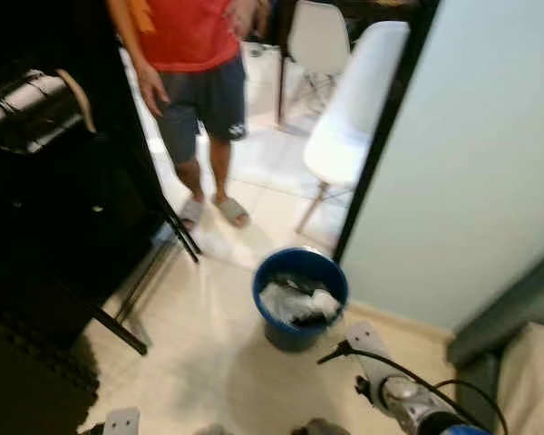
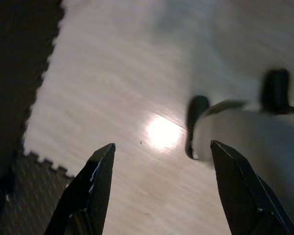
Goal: Clean up the room
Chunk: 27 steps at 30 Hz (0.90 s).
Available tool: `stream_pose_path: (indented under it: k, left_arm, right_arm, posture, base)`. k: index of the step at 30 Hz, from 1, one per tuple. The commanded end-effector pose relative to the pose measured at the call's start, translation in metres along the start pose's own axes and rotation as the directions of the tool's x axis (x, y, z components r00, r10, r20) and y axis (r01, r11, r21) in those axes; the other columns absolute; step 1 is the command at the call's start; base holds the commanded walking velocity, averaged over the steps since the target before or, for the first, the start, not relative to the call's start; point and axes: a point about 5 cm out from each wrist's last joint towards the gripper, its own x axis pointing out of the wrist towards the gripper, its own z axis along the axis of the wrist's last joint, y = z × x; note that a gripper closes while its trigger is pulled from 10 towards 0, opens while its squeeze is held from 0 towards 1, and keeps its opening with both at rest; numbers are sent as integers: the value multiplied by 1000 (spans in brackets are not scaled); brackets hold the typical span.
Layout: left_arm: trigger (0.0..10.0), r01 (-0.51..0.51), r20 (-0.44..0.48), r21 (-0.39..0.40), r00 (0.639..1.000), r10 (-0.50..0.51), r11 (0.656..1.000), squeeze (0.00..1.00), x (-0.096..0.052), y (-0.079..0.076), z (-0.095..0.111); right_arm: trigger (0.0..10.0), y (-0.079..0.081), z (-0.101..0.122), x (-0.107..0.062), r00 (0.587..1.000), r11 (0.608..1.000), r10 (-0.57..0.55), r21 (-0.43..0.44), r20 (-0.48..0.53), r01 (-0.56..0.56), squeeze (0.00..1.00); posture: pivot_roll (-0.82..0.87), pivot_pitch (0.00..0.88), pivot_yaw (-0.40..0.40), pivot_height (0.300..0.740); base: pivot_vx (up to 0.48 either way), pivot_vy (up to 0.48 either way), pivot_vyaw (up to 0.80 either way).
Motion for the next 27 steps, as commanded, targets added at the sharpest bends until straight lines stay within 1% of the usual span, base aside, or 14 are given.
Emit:
stream_pose_path:
  k: [1, 10, 14, 27]
  left_arm:
    - [10000, 4, 8, -5, 1000, -4, 1000, 0, 0, -1, 1]
    - [10000, 13, 17, 10, 1000, -13, 1000, 0, 0, -3, 3]
    - [10000, 17, 21, 32, 1000, -18, 999, 0, 0, -4, 3]
    - [10000, 28, 40, 44, 999, -29, 999, 0, 0, -5, 5]
  right_arm:
    - [10000, 1, 2, 0, 1000, 1000, 0, -11, 1, 0, 0]
    - [10000, -1, 3, 0, 1000, 1000, -15, -25, -7, 15, 0]
    - [10000, -3, 3, 0, 999, 999, -29, -25, -15, 28, 0]
    - [10000, -7, 0, 0, 998, 998, -53, -28, -32, 52, 0]
  posture:
    - [1, 9, 4, 740]
    - [-1, 12, 4, 740]
    - [-3, 15, 7, 740]
    - [-5, 15, 14, 740]
  base:
    - [0, 0, -700]
    - [0, 0, -712]
    - [0, 0, -714]
    - [0, 0, -716]
